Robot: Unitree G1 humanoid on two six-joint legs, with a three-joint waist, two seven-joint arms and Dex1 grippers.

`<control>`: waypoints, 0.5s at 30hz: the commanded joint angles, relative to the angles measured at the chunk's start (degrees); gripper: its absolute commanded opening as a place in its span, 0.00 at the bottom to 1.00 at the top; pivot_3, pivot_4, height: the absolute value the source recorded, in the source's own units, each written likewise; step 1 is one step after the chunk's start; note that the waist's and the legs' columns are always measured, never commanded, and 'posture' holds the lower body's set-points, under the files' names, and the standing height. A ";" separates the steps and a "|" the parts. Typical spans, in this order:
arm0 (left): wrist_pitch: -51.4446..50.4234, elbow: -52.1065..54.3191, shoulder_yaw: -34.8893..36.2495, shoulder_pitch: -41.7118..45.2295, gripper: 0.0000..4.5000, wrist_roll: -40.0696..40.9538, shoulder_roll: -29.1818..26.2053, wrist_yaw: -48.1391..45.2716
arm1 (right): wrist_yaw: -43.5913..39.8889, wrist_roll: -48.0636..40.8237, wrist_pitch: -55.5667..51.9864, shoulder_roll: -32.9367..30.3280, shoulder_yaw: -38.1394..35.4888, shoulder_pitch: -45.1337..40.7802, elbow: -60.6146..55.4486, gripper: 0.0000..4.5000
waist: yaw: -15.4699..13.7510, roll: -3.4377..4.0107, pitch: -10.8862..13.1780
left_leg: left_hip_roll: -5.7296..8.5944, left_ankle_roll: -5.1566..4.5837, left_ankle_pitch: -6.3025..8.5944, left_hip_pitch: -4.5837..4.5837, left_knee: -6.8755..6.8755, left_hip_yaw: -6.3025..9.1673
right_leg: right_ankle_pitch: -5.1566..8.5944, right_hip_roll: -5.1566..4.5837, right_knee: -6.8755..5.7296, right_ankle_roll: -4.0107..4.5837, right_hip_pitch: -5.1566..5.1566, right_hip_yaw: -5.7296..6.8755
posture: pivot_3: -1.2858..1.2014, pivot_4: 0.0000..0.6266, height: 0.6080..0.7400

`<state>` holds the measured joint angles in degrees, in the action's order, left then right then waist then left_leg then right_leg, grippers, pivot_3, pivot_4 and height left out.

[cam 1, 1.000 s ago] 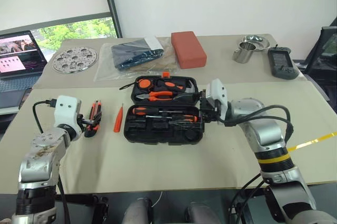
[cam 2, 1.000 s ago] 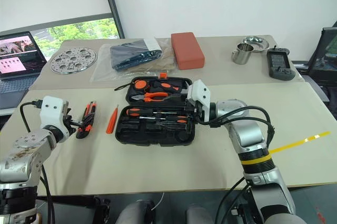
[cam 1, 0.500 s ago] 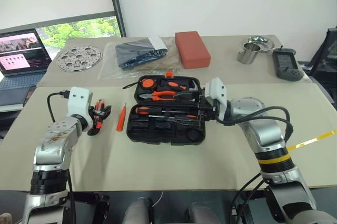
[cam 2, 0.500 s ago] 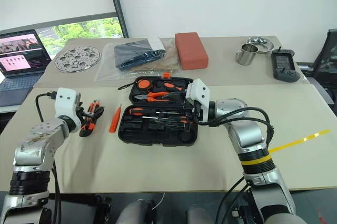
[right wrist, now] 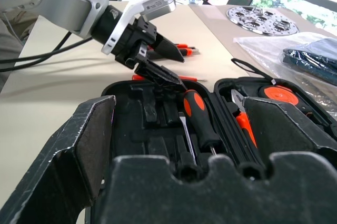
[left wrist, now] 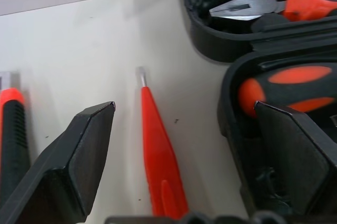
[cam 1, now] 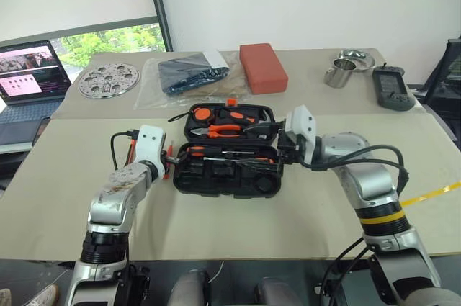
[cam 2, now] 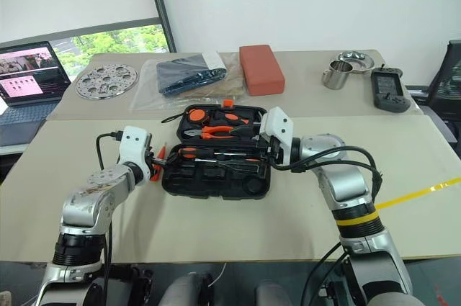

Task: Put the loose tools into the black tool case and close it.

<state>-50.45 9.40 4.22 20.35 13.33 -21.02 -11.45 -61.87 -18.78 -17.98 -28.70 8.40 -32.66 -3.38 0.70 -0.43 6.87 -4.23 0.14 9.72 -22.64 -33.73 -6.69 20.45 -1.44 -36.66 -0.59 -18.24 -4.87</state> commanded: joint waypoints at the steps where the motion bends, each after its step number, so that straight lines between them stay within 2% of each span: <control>1: -1.36 -0.50 0.79 -0.38 1.00 -0.94 1.34 2.10 | -0.39 -1.00 0.25 -0.90 -1.12 -0.27 -2.12 1.00 | 0.01 0.00 0.00 | 0.00 0.00 0.00 0.00 0.00 0.00 | 0.00 0.00 0.00 0.00 0.00 0.00 | 0.52 0.24 1.00; 7: 4.94 0.57 5.92 1.43 1.00 1.81 3.76 1.58 | -0.13 -1.39 0.32 -0.82 -1.19 -0.37 -1.69 1.00 | 0.10 -0.03 0.02 | -0.02 0.07 -0.04 -0.03 0.01 0.01 | 0.00 0.04 0.01 0.00 -0.03 0.00 | 0.52 0.24 1.00; 15: 3.22 0.12 6.35 0.56 1.00 1.80 3.50 1.79 | 0.04 -1.21 0.96 -0.28 -1.05 -0.81 -0.84 1.00 | 0.04 -0.04 0.03 | 0.01 0.12 -0.07 -0.09 0.02 0.00 | 0.00 0.02 0.10 0.00 -0.04 0.01 | 0.52 0.24 1.00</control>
<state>-46.59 8.50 9.92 20.79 14.82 -17.21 -9.71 -61.89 -19.23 -18.05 -29.11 8.39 -32.52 -3.29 0.74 -0.47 6.89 -4.22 0.26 9.65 -22.73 -33.71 -6.68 20.45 -1.42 -36.55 -0.59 -18.28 -4.85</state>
